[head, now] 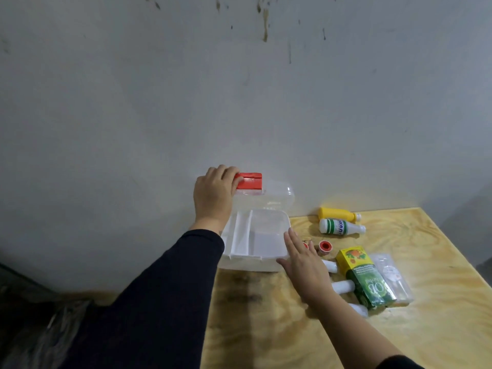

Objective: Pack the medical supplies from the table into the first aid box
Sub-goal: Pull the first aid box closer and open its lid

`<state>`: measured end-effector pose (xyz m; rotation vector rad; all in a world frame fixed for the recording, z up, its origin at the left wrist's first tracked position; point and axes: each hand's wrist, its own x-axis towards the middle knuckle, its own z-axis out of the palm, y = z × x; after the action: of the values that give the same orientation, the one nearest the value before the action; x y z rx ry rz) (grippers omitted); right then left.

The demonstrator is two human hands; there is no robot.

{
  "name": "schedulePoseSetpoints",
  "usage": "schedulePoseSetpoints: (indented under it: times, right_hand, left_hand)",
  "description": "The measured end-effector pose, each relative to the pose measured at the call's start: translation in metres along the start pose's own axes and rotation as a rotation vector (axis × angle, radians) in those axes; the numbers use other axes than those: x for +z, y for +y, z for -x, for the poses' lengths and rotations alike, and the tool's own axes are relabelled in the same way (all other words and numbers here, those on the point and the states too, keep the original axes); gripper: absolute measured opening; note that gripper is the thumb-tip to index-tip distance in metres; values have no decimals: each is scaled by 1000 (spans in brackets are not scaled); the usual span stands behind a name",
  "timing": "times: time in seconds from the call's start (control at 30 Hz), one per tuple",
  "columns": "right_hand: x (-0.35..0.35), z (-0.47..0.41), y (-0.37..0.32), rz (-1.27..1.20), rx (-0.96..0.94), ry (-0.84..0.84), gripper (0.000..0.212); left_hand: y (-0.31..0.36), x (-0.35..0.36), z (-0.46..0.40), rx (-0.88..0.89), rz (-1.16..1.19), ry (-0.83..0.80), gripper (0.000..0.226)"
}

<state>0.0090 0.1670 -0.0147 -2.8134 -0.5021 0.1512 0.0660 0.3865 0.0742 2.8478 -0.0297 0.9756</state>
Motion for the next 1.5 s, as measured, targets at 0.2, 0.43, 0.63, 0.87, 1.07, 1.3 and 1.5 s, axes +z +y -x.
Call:
schedulePoseSetpoints:
  times: [0.2,0.43,0.63,0.87,1.07,1.3,1.5]
  right_hand:
    - [-3,-4,2,-15,12,-22,67]
    - [-8,-2,1,-18,48,-61,72]
    - [-27,6,2,53,15,-118,63]
    - [-45,14,13,33,-1,-163,62]
    - [-44,19,22,15,31,-174,71]
    - [-36,17,18,-6,60,-132,68]
    - [-34,14,23,-31,38,-113,69]
  left_hand:
    - [3,-1,13,25,27,30,38]
    - [10,1,26,-34,-62,-289,77]
    - [11,0,12,-68,-78,-330,75]
    - [22,-3,5,-112,-71,-343,71]
    - [29,-7,8,-96,-88,-367,71]
    - [22,9,-1,-49,-240,-394,76]
    - [23,10,3,-51,-246,-372,78]
